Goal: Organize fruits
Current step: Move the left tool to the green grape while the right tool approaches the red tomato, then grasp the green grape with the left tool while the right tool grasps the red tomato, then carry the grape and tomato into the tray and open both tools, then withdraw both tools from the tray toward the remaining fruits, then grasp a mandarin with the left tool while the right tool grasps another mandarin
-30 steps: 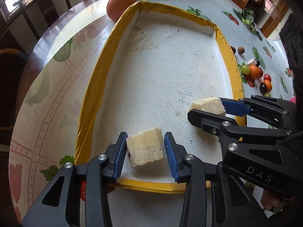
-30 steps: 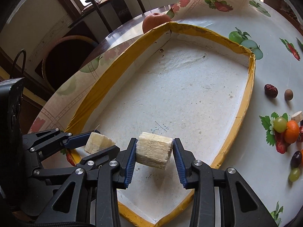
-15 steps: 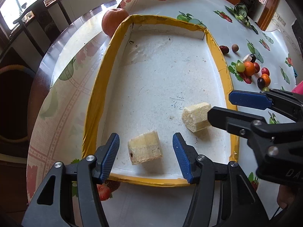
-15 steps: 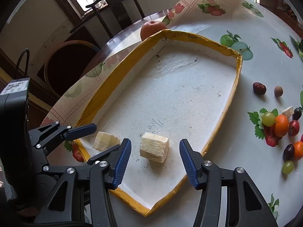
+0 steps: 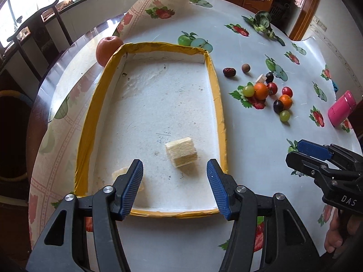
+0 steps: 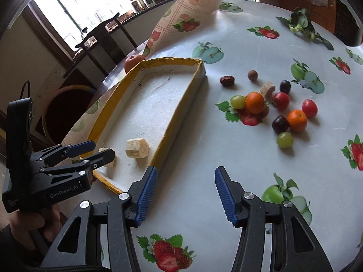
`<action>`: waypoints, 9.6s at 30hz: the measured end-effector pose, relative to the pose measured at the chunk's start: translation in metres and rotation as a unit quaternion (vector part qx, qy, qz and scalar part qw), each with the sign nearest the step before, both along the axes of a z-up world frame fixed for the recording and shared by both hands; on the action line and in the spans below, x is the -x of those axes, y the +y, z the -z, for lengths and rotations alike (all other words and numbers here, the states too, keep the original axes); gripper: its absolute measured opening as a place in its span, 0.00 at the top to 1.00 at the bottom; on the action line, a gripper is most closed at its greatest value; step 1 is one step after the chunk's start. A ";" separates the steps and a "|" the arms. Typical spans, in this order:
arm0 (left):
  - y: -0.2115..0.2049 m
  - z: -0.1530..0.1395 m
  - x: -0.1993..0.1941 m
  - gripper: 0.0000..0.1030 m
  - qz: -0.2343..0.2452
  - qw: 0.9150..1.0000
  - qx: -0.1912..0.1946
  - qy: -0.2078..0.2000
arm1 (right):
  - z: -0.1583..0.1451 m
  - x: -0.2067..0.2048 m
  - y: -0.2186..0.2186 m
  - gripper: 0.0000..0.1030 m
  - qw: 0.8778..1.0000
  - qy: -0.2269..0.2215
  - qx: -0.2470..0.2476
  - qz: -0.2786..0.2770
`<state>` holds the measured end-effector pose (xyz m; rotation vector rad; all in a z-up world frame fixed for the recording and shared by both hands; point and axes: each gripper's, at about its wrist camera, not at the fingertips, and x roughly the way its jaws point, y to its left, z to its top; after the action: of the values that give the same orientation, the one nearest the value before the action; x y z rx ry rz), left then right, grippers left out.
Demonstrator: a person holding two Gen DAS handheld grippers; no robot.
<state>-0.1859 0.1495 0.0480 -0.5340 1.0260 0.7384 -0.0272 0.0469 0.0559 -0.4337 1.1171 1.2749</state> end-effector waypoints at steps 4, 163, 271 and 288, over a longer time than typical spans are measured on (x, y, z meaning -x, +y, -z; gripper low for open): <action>-0.015 -0.006 -0.019 0.44 0.022 1.000 0.009 -0.010 | 0.004 -0.022 -0.032 0.47 0.999 0.001 0.004 0.039; 0.053 0.018 0.004 0.78 -0.038 0.997 0.046 -0.041 | -0.012 0.022 0.032 0.71 0.999 0.008 -0.033 0.011; 0.020 0.045 -0.182 0.49 0.043 0.993 0.106 -0.031 | 0.042 -0.151 0.003 0.59 0.985 0.005 0.005 0.170; 0.024 0.068 -0.214 0.59 0.073 0.996 0.035 0.022 | 0.066 -0.166 0.020 0.65 0.985 0.029 0.008 0.170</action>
<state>0.0286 0.1733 -0.0199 -0.4989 1.1230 0.5892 0.1386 0.0666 -0.0102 -0.2060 1.1939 0.9849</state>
